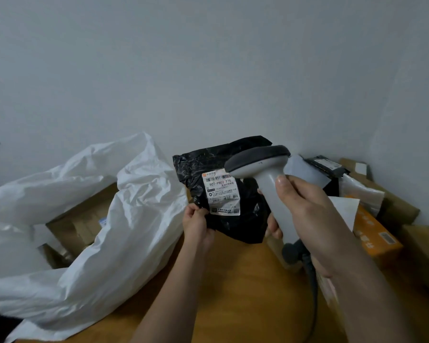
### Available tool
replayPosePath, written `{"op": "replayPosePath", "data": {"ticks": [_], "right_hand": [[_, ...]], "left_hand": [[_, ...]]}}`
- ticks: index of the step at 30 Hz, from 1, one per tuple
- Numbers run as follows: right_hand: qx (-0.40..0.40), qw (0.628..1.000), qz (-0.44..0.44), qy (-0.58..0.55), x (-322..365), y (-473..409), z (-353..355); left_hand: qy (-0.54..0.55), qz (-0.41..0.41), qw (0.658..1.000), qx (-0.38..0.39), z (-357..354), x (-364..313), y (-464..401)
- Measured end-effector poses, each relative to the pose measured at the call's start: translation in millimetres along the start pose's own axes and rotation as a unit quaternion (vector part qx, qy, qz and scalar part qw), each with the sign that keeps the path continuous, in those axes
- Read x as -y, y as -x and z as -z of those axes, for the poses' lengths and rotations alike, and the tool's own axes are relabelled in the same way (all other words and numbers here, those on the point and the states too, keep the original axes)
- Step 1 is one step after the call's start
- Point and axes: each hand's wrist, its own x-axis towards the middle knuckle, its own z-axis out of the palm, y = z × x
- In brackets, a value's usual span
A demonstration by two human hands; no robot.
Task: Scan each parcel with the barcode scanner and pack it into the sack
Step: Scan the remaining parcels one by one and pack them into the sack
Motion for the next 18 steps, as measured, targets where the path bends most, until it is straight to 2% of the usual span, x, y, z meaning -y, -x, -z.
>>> {"op": "replayPosePath", "data": {"ticks": [6,9,12,16,18], "right_hand": [[-0.028,0.996,-0.007,-0.084,2.0,-17.2,-26.3],[-0.032,0.993,-0.010,-0.110,1.7,-27.2,-41.1],[-0.020,0.993,-0.018,-0.117,0.0,-36.9,-57.2],[0.001,0.991,-0.025,-0.134,-3.3,-49.4,-80.2],[0.014,0.991,-0.028,-0.130,-4.8,-54.9,-90.4]], "left_hand": [[0.037,-0.111,0.991,-0.071,-9.6,-65.3,7.6],[0.061,-0.182,0.968,-0.161,1.2,-108.1,13.1],[0.045,-0.244,0.925,-0.287,20.2,-145.3,15.2],[0.026,-0.246,0.873,-0.421,50.4,-176.4,14.5],[-0.050,-0.200,0.876,-0.436,65.7,-187.6,9.3]]}}
